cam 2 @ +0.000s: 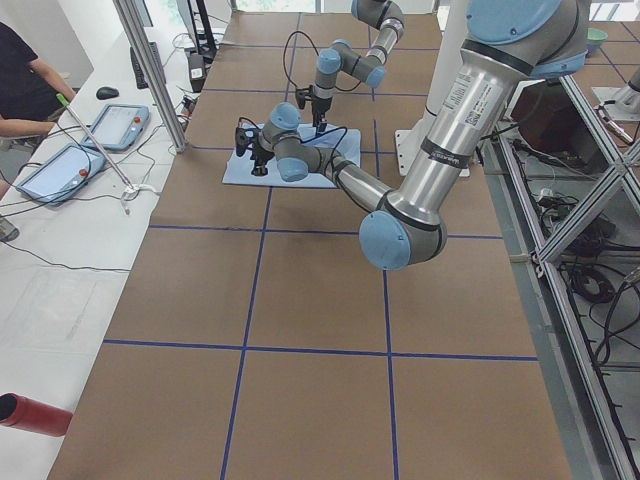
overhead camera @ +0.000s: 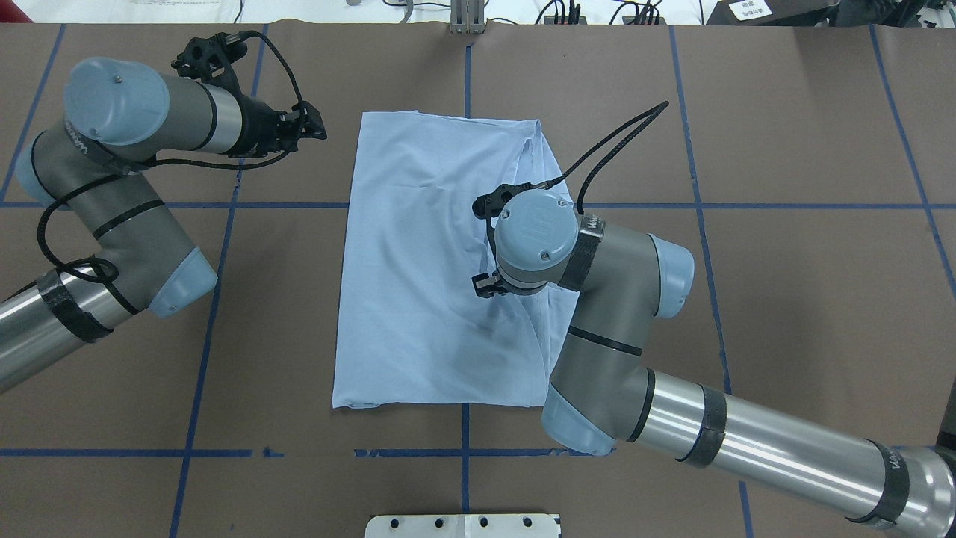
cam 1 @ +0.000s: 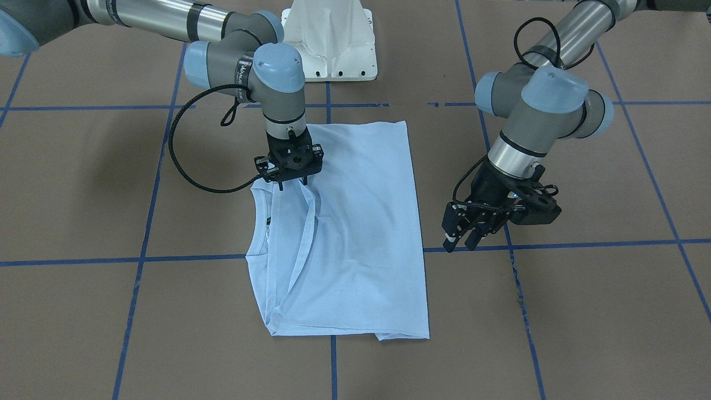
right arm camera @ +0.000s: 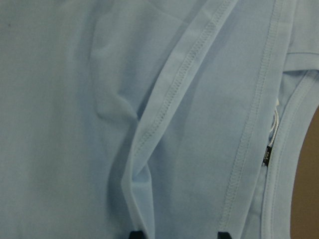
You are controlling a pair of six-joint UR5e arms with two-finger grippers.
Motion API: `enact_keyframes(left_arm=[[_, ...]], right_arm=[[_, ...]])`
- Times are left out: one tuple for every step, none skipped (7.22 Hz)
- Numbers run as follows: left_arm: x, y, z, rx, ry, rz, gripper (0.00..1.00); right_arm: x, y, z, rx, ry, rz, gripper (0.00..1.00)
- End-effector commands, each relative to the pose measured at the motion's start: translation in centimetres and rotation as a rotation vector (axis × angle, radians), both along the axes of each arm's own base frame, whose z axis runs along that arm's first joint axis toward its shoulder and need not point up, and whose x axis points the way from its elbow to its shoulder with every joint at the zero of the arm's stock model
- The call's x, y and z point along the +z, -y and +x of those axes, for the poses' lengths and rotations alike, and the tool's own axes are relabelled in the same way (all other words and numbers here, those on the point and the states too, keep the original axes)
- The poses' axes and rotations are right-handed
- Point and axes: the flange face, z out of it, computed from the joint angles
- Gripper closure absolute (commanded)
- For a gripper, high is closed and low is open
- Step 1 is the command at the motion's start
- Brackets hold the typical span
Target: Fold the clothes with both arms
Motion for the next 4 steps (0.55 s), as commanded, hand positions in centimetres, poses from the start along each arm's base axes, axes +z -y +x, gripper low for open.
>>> enact_keyframes(left_arm=[[0.10, -0.05, 0.10, 0.001, 0.003, -0.004, 0.42], [-0.01, -0.04, 0.12, 0.001, 0.002, -0.003, 0.42], [0.06, -0.07, 0.23, 0.003, 0.003, -0.004, 0.42], [0.17, -0.09, 0.21, 0.003, 0.004, -0.006, 0.42]], right_arm=[[-0.01, -0.32, -0.31, -0.006, 0.005, 0.000, 0.70], [0.03, -0.37, -0.27, -0.009, 0.006, -0.001, 0.74], [0.15, -0.50, -0.25, -0.017, 0.009, -0.008, 0.98], [0.48, -0.65, -0.12, -0.022, 0.009, -0.015, 1.00]])
